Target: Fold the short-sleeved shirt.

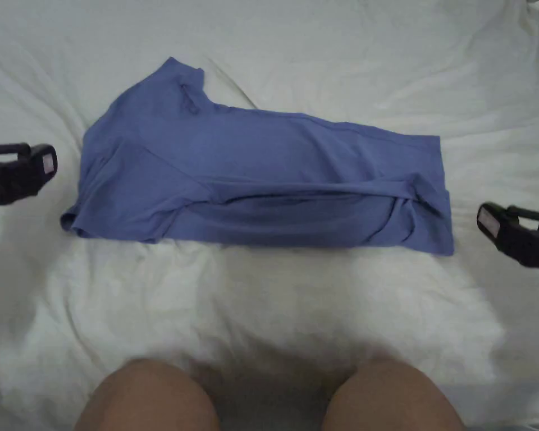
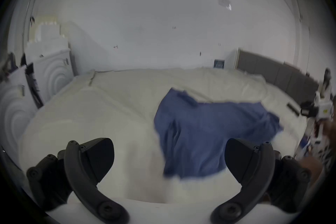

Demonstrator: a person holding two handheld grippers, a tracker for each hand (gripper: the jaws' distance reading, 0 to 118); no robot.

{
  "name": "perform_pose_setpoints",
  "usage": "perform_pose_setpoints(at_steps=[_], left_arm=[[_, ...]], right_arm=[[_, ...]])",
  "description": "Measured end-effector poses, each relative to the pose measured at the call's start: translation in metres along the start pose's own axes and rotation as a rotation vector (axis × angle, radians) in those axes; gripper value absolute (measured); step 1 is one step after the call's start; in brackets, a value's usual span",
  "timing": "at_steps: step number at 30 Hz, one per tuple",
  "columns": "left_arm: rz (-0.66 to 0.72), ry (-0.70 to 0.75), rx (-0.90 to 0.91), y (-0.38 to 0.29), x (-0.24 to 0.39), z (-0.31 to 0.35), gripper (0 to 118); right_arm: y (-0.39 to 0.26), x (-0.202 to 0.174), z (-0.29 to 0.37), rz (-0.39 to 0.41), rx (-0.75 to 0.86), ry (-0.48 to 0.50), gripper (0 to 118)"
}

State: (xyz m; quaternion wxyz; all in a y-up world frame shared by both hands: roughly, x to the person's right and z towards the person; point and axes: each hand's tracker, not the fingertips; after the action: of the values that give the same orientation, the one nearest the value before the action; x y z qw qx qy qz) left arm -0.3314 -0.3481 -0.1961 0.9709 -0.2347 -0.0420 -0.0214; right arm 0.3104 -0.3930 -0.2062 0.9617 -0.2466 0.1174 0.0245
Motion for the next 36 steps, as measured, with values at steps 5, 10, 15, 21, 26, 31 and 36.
perform_pose_setpoints(at_steps=[5, 10, 15, 21, 26, 31, 36], left_arm=[[0.156, 0.068, -0.067, -0.089, -0.009, 0.049, 78], [0.319, 0.076, -0.124, -0.121, -0.025, 0.063, 0], [0.218, 0.091, -0.102, -0.109, -0.009, 0.058, 0], [0.215, 0.07, -0.098, -0.09, -0.002, 0.036, 0], [0.174, 0.055, -0.106, -0.073, -0.001, 0.011, 0], [0.165, 0.017, -0.126, -0.06, -0.004, -0.012, 0], [0.137, 0.017, -0.148, -0.05, -0.014, -0.044, 0]], right_arm=[[-0.095, -0.02, 0.024, -0.039, -0.142, -0.051, 53], [-0.108, -0.032, 0.026, -0.139, -0.123, -0.024, 0], [-0.074, -0.038, -0.002, -0.084, -0.108, -0.044, 0], [-0.046, -0.026, -0.062, -0.115, -0.088, -0.039, 94], [-0.025, -0.021, -0.116, -0.116, -0.2, -0.031, 111], [-0.009, -0.013, -0.147, -0.177, -0.285, -0.007, 111], [0.002, -0.027, -0.16, -0.105, -0.331, -0.029, 63]])
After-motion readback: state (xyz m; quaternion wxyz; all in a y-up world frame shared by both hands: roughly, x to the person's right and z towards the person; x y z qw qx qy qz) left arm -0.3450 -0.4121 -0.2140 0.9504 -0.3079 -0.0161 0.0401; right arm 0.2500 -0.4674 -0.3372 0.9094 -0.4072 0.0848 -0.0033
